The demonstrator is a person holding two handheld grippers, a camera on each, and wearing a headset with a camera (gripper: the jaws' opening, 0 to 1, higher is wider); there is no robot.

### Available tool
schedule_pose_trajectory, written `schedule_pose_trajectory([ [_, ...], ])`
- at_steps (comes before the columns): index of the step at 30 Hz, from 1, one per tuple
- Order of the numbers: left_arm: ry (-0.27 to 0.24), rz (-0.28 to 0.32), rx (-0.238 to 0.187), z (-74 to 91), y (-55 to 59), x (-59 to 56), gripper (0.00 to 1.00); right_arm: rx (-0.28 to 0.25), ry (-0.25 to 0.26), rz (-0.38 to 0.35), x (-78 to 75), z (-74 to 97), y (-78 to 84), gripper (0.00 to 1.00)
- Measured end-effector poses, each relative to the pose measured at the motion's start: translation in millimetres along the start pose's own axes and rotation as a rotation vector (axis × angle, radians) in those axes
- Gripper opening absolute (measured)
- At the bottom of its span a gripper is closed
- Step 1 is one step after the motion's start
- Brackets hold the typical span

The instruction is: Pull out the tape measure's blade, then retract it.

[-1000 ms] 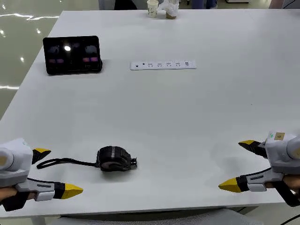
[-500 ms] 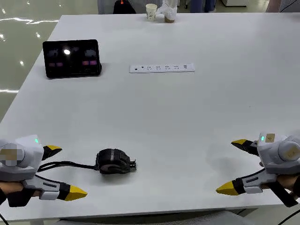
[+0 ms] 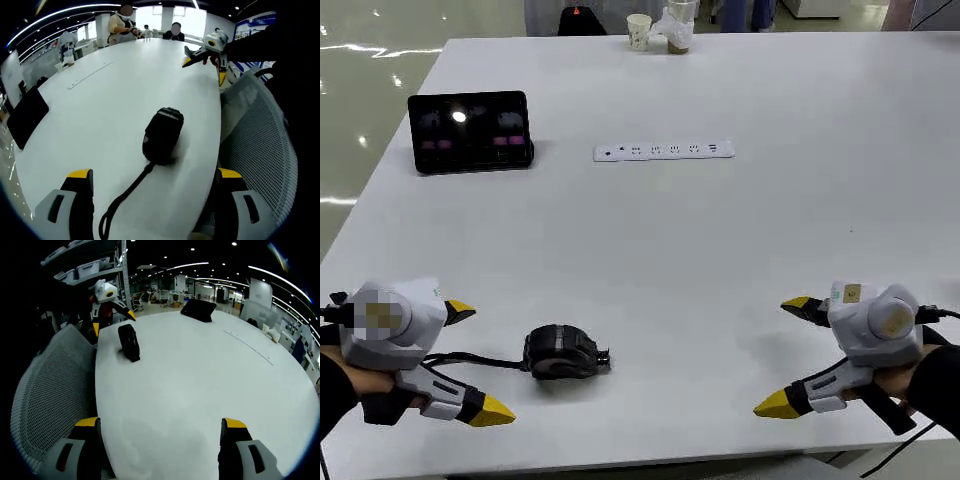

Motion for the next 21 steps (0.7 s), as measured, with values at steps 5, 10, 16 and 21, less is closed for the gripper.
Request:
schedule_pose_trajectory([
  [5, 0.006, -0.07, 0.044, -6.2, -5.2, 1.0, 0.97, 0.0, -0.018, 0.016, 0.5, -10.5, -11.2, 0.99],
  [10, 0.007, -0.118, 0.048, -12.9, -13.0, -1.1, 0.95, -0.002, -0.034, 0.034, 1.3, -19.0, -20.4, 0.99],
  [16, 0.031, -0.17, 0.056, -22.9, -25.0, -3.6, 0.93, 0.003, -0.053, 0.063, 4.4, -27.3, -30.4, 0.99],
  [21, 0.067, -0.191, 0.04, -30.7, -36.4, -3.7, 0.87, -0.012, -0.061, 0.063, 5.2, -32.2, -43.0, 0.99],
])
Point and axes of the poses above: the centre of the closed fingertips' face, and the gripper's own axes: z roughly backward along the fingers, x roughly to its left, y roughly out of its underside, the point moved 6 cm from there along z, roughly backward along the fingers, and after that the axes turned 5 degrees about x, right-handed, at the moved point
